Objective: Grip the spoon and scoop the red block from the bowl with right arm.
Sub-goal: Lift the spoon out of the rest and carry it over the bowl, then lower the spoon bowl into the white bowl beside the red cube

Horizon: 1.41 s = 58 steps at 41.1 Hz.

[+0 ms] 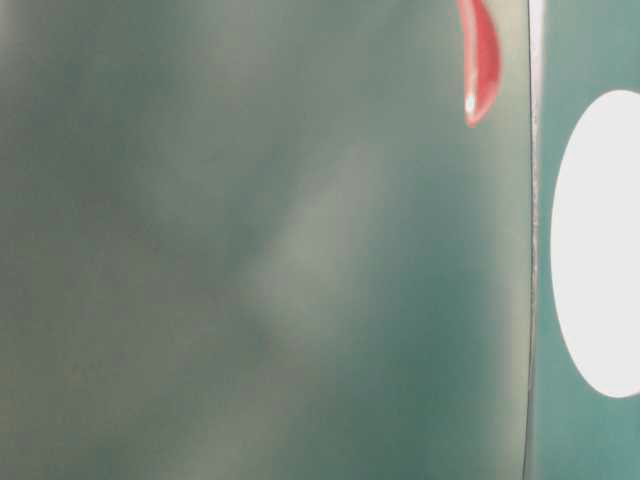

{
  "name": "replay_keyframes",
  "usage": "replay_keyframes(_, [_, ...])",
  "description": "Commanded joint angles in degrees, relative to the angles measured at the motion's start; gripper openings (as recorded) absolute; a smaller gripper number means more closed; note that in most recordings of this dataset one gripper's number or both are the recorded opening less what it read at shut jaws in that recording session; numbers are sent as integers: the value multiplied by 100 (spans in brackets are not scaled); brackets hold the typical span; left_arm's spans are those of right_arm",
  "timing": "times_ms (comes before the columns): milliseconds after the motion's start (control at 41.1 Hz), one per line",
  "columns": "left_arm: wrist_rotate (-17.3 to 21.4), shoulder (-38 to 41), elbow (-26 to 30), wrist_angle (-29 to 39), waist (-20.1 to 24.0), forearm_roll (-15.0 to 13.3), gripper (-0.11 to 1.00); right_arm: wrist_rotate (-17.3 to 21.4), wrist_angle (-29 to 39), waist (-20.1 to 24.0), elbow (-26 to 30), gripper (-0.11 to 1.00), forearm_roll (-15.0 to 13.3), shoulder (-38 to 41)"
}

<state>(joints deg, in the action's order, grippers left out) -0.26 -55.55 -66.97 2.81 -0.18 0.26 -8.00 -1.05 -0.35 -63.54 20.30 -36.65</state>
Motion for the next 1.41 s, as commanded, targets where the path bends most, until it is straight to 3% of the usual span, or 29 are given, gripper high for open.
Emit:
replay_keyframes(0, [0, 53, 123, -26, 0, 9, -1, -9, 360, -167, 352, 25, -70, 9])
replay_keyframes(486, [18, 53, 123, -26, 9, 18, -1, 0, 2065, -492, 1503, 25, -167, 589])
replay_keyframes(997, [44, 53, 123, -26, 9, 18, -1, 62, 3217, -527, 2900, 25, -185, 2303])
replay_keyframes(1386, [35, 44, 123, -26, 9, 26, -1, 70, 3955, -527, 3472, 25, -686, 2936])
